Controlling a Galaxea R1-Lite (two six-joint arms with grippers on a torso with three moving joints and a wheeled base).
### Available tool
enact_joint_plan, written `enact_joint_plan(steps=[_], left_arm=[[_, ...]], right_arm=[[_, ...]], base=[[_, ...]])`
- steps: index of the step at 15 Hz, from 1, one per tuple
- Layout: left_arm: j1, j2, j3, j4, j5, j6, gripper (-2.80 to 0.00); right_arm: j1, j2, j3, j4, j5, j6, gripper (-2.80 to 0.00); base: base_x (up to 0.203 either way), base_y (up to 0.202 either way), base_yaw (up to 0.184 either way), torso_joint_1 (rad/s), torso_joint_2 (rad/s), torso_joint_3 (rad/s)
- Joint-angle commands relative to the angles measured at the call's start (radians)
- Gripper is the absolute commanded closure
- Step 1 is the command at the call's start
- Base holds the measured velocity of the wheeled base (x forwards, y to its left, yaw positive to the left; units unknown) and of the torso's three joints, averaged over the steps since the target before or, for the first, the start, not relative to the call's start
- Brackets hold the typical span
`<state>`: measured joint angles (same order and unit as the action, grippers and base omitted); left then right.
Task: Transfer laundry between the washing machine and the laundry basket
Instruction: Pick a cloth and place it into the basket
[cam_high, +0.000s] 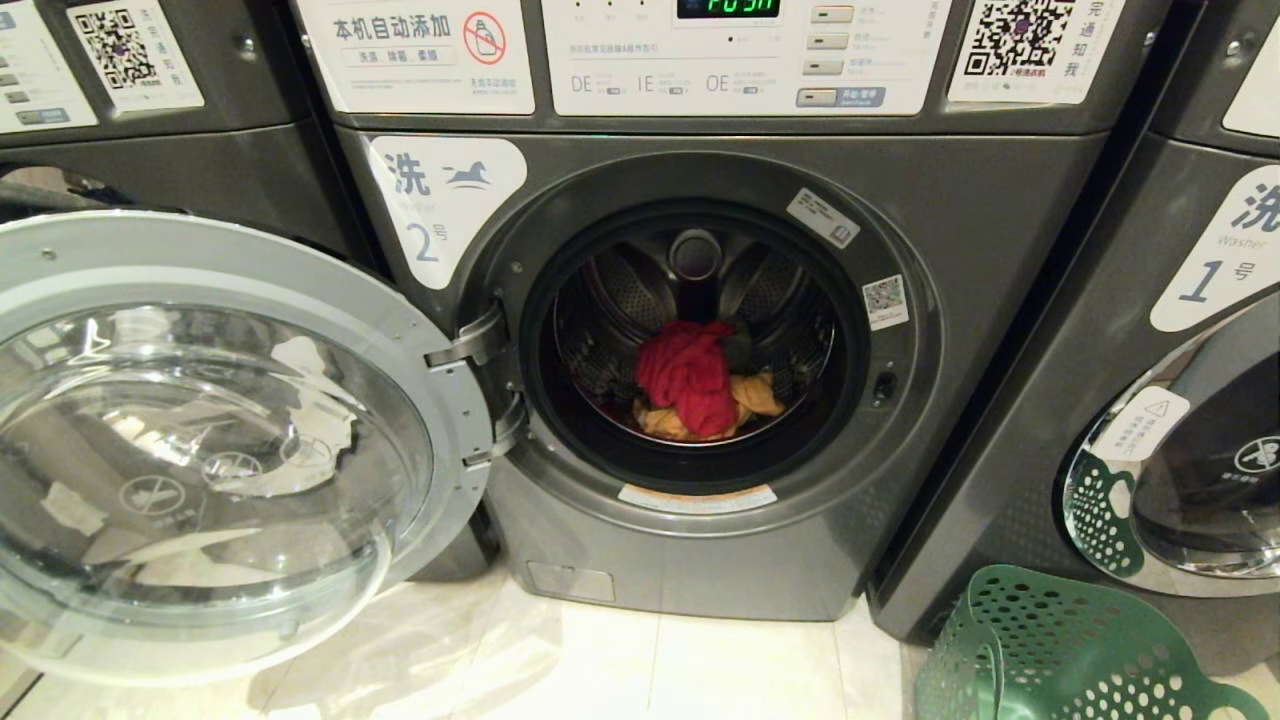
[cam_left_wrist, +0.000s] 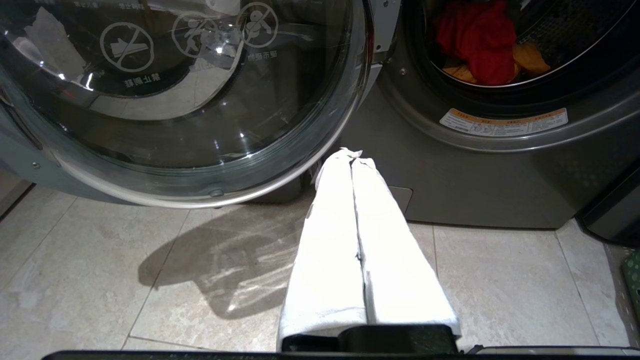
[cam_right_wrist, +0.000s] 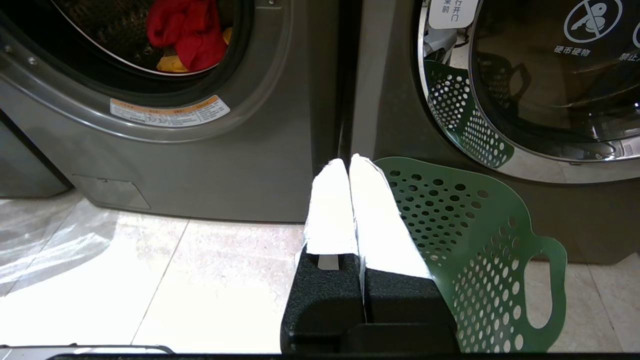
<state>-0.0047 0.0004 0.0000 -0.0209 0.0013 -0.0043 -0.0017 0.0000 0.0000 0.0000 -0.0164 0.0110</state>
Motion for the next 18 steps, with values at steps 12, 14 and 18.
enact_joint_plan(steps=[12,14,18], left_arm=[[0.000,0.000,0.006,-0.001,0.000,0.001,0.00],[0.000,0.000,0.006,-0.002,0.000,0.000,0.00],[0.000,0.001,0.006,-0.002,0.000,0.001,0.00]], right_arm=[[0.000,0.001,0.000,0.000,0.000,0.001,0.00],[0.000,0.002,0.000,0.000,0.001,-0.006,0.00],[0.000,0.002,0.000,0.000,0.004,-0.009,0.00]], base=[[0.000,0.000,0.000,0.003,0.00,-0.123],[0.000,0.000,0.000,0.008,0.00,-0.197],[0.000,0.000,0.000,0.004,0.00,-0.199]])
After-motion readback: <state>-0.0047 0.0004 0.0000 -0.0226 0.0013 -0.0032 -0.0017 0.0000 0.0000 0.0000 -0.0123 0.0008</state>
